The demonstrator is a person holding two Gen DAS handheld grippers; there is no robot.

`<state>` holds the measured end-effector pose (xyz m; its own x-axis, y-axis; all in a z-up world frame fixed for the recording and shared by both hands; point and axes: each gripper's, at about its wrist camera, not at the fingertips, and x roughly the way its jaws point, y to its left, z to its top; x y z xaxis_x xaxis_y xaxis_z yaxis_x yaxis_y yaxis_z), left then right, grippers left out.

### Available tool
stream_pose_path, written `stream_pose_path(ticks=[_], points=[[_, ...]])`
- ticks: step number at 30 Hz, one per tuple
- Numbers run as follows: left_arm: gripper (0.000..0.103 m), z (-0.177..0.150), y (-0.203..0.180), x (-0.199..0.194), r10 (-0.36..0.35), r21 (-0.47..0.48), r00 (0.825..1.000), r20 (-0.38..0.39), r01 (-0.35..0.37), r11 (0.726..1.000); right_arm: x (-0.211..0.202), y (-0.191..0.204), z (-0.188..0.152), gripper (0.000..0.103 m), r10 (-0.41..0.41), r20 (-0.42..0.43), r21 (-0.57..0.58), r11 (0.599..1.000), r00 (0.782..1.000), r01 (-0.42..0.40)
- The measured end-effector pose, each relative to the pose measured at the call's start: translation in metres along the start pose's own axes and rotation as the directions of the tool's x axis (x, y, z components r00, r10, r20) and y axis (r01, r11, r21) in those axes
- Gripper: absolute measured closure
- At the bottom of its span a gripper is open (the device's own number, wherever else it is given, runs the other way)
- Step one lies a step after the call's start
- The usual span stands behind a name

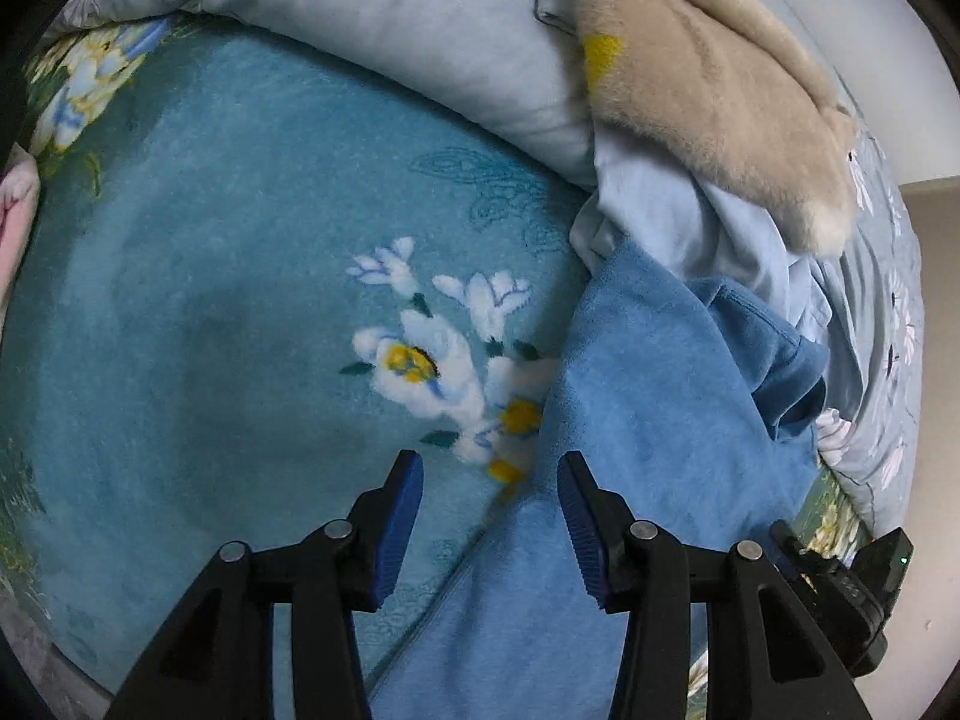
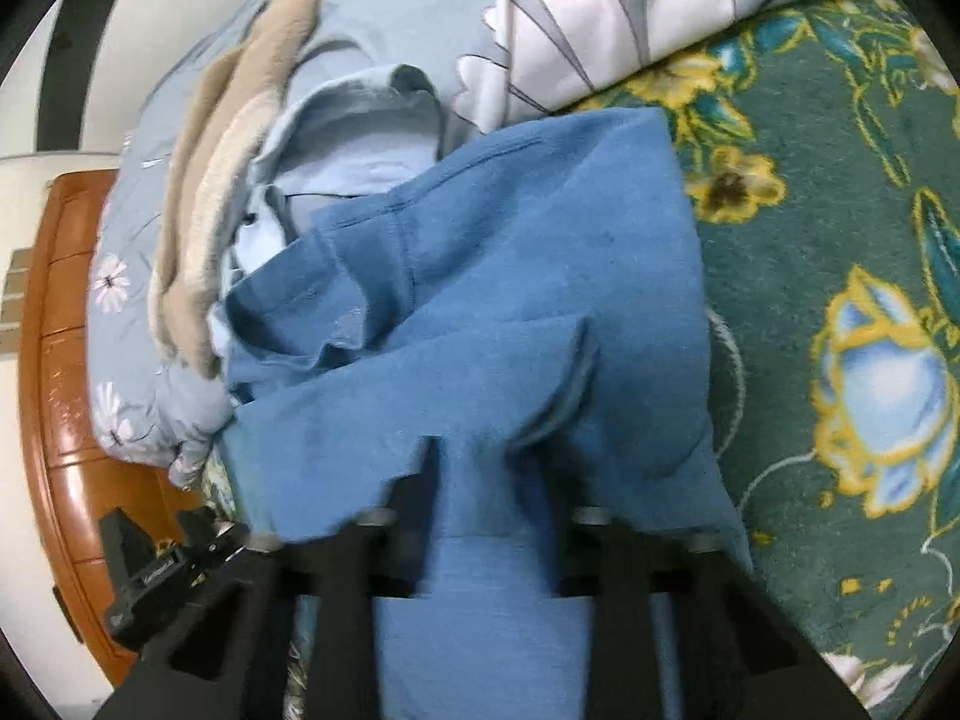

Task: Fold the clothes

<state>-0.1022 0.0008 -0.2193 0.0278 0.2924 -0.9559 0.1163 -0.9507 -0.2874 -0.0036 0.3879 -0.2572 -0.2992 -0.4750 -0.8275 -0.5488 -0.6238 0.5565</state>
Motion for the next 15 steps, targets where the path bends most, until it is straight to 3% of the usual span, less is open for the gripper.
stream_pose_path(ticks=[3, 6, 13, 15], points=[[0.052, 0.000, -0.005, 0.000, -0.024, 0.001, 1.000, 0.001, 0.024, 1.000, -0.007, 0.007, 0.002, 0.100, -0.032, 0.004, -0.033, 0.999, 0.999, 0.032], [0.052, 0.000, -0.011, 0.001, -0.045, 0.022, 0.999, -0.002, 0.045, 0.999, -0.028, 0.022, 0.001, 0.101, -0.053, 0.034, -0.140, 0.988, 0.998, 0.057], [0.051, -0.001, -0.015, 0.004, -0.035, 0.051, 0.999, -0.017, 0.036, 0.998, -0.057, -0.007, 0.014, 0.101, -0.196, 0.111, -0.163, 0.964, 0.974, 0.212], [0.050, -0.002, -0.014, 0.006, -0.031, 0.051, 0.999, -0.024, 0.032, 0.998, -0.055, -0.020, 0.017, 0.101, -0.173, 0.095, -0.131, 0.974, 0.980, 0.184]])
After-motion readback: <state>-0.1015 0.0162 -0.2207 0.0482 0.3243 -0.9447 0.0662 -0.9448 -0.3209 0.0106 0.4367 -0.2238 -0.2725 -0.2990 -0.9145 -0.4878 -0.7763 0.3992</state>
